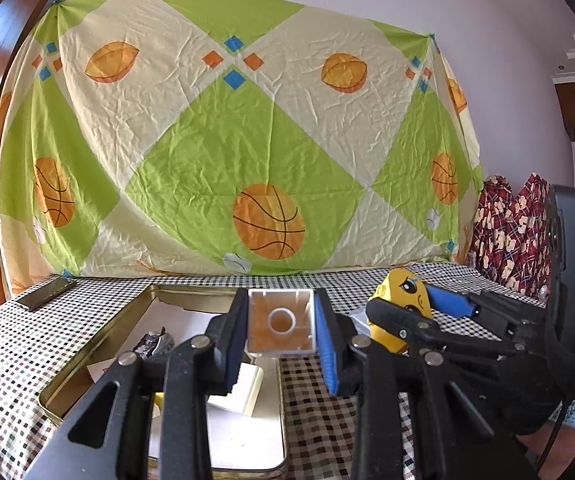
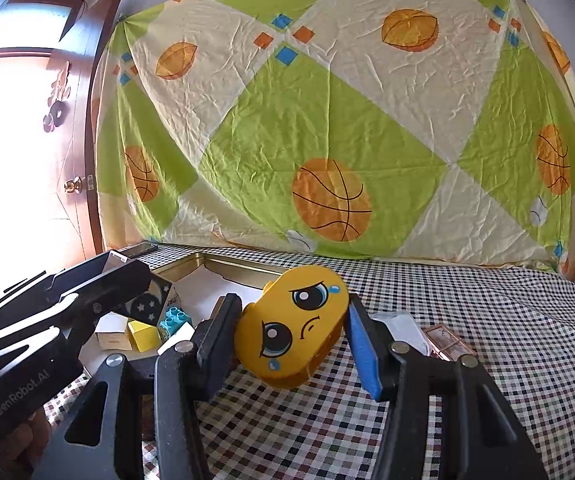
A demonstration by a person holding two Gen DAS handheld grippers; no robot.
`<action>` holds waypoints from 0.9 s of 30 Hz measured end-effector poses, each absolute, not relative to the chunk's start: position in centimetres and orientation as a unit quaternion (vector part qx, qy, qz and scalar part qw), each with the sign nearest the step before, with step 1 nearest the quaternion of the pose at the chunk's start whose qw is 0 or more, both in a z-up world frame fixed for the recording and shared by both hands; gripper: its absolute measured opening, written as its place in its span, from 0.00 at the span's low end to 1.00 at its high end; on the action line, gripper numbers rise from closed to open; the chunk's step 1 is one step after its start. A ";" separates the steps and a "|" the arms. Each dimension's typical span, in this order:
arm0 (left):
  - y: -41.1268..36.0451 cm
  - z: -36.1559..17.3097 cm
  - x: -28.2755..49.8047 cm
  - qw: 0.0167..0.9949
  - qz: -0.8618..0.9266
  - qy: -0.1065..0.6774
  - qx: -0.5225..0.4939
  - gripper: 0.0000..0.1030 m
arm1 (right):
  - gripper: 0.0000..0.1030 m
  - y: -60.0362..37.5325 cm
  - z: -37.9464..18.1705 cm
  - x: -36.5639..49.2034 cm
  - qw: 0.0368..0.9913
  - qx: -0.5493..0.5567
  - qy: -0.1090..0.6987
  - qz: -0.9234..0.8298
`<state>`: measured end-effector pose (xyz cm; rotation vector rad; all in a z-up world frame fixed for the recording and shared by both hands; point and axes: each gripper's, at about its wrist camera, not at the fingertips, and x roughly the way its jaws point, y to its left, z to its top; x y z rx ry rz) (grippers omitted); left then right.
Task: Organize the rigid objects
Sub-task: 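Lower the cream brick and emoji block into the tin and open both tools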
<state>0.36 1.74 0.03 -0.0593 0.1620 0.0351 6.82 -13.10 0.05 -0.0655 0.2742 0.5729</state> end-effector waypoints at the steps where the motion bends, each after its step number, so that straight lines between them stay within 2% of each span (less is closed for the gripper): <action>1: 1.8 0.1 0.2 0.996 0.018 0.079 -0.029 0.30 | 0.53 -13.0 0.1 6.8 0.949 -0.033 0.135 0.282; 14: 5.5 0.4 -0.3 0.995 0.047 0.084 -0.037 0.30 | 0.53 -9.9 0.8 6.9 0.939 -0.048 0.134 0.312; 27: 12.5 -0.6 2.0 0.983 0.102 0.132 -0.070 0.30 | 0.53 -4.0 0.4 7.7 0.911 -0.084 0.166 0.369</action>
